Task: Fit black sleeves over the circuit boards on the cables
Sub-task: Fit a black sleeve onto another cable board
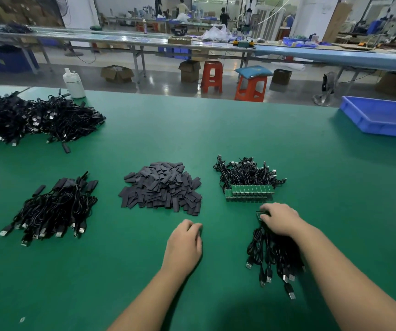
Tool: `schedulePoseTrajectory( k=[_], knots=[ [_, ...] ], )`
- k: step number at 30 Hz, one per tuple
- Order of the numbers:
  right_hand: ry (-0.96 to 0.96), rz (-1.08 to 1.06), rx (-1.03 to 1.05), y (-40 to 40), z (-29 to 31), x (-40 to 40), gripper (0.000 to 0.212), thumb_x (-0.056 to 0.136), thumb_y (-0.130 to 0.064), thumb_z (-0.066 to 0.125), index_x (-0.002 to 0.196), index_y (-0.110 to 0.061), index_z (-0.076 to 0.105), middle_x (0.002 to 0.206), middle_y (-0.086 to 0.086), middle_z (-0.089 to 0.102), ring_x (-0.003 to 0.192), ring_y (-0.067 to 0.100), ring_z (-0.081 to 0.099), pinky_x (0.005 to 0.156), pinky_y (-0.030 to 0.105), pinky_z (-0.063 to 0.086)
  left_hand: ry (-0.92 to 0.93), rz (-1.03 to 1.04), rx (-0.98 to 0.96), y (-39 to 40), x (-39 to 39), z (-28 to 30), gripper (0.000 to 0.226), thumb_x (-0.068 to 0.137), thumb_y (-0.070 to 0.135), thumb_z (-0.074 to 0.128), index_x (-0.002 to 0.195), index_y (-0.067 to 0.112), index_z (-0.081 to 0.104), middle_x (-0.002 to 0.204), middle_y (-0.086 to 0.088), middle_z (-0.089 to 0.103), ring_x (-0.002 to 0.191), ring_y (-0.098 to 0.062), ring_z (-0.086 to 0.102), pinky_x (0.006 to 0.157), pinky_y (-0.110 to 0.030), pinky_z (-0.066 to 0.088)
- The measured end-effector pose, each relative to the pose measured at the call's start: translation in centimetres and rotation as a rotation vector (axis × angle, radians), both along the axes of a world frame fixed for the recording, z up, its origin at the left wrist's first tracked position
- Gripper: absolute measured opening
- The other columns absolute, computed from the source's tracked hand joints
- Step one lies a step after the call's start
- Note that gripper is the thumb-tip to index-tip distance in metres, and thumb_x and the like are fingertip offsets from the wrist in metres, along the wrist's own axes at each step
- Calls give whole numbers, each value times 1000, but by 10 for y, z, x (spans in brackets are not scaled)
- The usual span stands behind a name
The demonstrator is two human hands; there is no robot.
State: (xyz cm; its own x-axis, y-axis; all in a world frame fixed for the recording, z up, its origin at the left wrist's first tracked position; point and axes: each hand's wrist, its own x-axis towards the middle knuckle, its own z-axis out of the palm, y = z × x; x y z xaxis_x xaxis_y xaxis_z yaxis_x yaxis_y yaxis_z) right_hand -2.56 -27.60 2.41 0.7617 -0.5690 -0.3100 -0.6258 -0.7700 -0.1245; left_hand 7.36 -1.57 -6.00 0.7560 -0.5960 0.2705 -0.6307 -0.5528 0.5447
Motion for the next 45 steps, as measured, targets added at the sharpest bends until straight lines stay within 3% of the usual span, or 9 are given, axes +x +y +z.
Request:
schedulePoseTrajectory(
  k=[6, 9, 12, 18, 23, 30, 33, 35, 45],
  knots=[
    [67, 2, 35, 0, 2, -2, 45, 95, -46, 61, 136, -30, 55, 138, 2, 51, 131, 26, 42, 107, 49, 37, -13, -2, 8, -1, -2, 0, 27, 94, 16, 54, 118, 15, 66, 101, 2, 59, 89, -16, 57, 77, -27, 48],
    [-55, 3, 155, 6, 5, 5, 19, 94, -38, 65, 110, -29, 65, 113, -7, 64, 106, 18, 57, 100, 42, 45, -15, 3, 13, -1, -2, -1, 27, 93, 15, 54, 117, 15, 67, 101, 4, 59, 89, -15, 57, 77, -27, 48],
    [-166, 15, 275, 20, 11, 13, 4, 94, -33, 66, 92, -29, 65, 90, -12, 67, 84, 12, 63, 75, 28, 49, 36, 16, -6, -1, 0, -2, 26, 94, 19, 53, 116, 17, 67, 102, 8, 58, 89, -11, 57, 79, -25, 48],
    [-278, -6, 325, 54, 17, 33, 16, 93, -33, 68, 101, -22, 76, 96, -5, 74, 87, 17, 67, 82, 30, 54, 291, 94, -18, -10, 10, 12, 20, 96, 35, 55, 106, 30, 71, 95, 19, 58, 89, -6, 58, 78, -22, 42],
    [-339, -5, 350, 69, 21, 44, 22, 96, -34, 64, 108, -20, 76, 105, -1, 74, 92, 15, 65, 82, 27, 48, 656, -7, -190, -29, 12, 43, 28, 96, 39, 57, 116, 24, 70, 101, 11, 72, 96, -9, 66, 94, -32, 51],
    [-356, -22, 295, 77, 22, 48, 20, 96, -31, 64, 102, -18, 77, 98, 1, 75, 82, 14, 62, 72, 24, 43, 617, 12, -92, -49, 10, 63, 32, 94, 33, 63, 123, 19, 66, 95, 1, 73, 94, -14, 66, 90, -29, 50],
    [-332, -9, 271, 79, 23, 48, 20, 96, -30, 64, 105, -18, 76, 103, 1, 74, 90, 16, 65, 80, 26, 49, 596, 4, -54, -51, 7, 64, 13, 94, 30, 63, 90, 21, 71, 71, 6, 61, 68, -12, 56, 72, -27, 45],
    [-320, 4, 256, 80, 23, 48, 19, 96, -30, 64, 105, -18, 76, 103, 0, 74, 92, 16, 65, 85, 29, 51, 554, 17, -14, -52, 4, 65, 33, 94, 28, 62, 63, 20, 55, 56, 6, 43, 55, -14, 39, 58, -28, 34],
    [-352, -61, 198, 82, 18, 47, 16, 95, -26, 65, 90, -19, 78, 88, 1, 75, 81, 18, 68, 78, 30, 55, 392, 173, 101, -60, -9, 74, 41, 95, 32, 57, 58, 17, 50, 51, 4, 45, 51, -19, 42, 48, -26, 31]
  ],
)
